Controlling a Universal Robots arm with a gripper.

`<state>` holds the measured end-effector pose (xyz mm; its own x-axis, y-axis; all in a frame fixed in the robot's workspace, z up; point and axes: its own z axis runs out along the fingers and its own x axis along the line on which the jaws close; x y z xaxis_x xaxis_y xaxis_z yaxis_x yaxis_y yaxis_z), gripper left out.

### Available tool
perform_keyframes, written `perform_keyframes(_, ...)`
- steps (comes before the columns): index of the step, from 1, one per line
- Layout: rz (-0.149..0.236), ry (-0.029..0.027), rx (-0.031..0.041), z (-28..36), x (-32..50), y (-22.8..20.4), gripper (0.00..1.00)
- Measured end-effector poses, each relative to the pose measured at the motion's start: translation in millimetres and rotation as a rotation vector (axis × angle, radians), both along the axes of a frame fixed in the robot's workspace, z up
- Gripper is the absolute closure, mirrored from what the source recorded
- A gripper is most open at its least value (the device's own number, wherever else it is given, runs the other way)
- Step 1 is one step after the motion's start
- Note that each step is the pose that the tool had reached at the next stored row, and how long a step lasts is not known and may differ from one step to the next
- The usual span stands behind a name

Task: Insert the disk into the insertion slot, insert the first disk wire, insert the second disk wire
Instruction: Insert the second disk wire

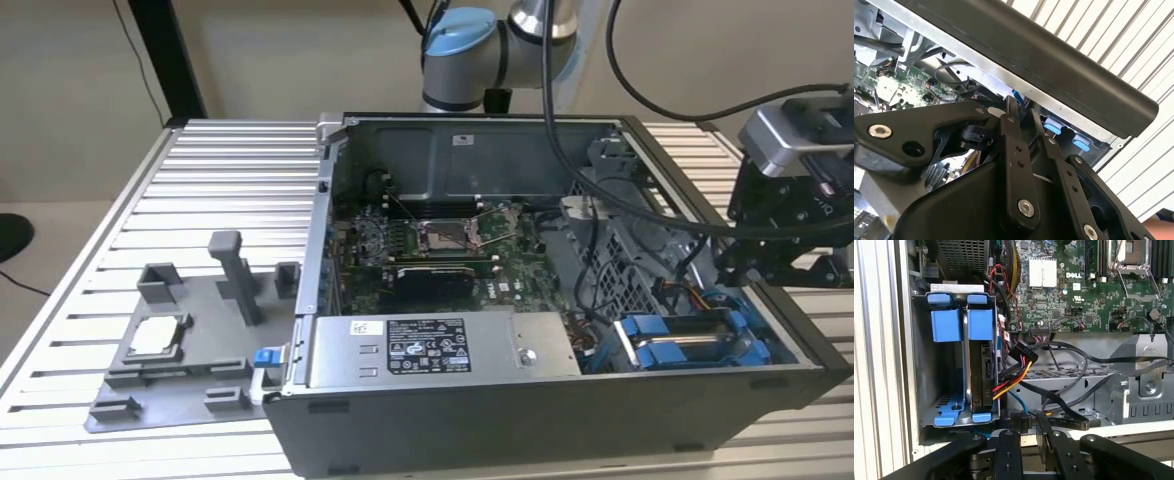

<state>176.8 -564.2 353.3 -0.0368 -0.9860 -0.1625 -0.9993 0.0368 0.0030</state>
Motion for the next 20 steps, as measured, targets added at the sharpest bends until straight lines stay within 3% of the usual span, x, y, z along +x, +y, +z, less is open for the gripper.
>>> perform_keyframes(1,0.000,0.0000,0.0000,0.0,0.0,0.0,0.00)
perform_keyframes(2,0.000,0.0000,0.0000,0.0,0.0,0.0,1.00)
perform_keyframes(8,0.000,0.0002,0.0001,0.8,0.0,0.0,1.00)
perform_keyframes(11,0.000,0.0012,0.0000,7.6,-1.5,0.0,1.00)
perform_keyframes(16,0.000,0.0013,-0.0009,12.0,-16.2,-0.4,1.00)
perform_keyframes(18,0.000,0.0013,-0.0082,12.3,-24.4,-0.4,1.00)
perform_keyframes(20,0.000,0.0013,-0.0259,12.3,-31.4,-0.4,1.00)
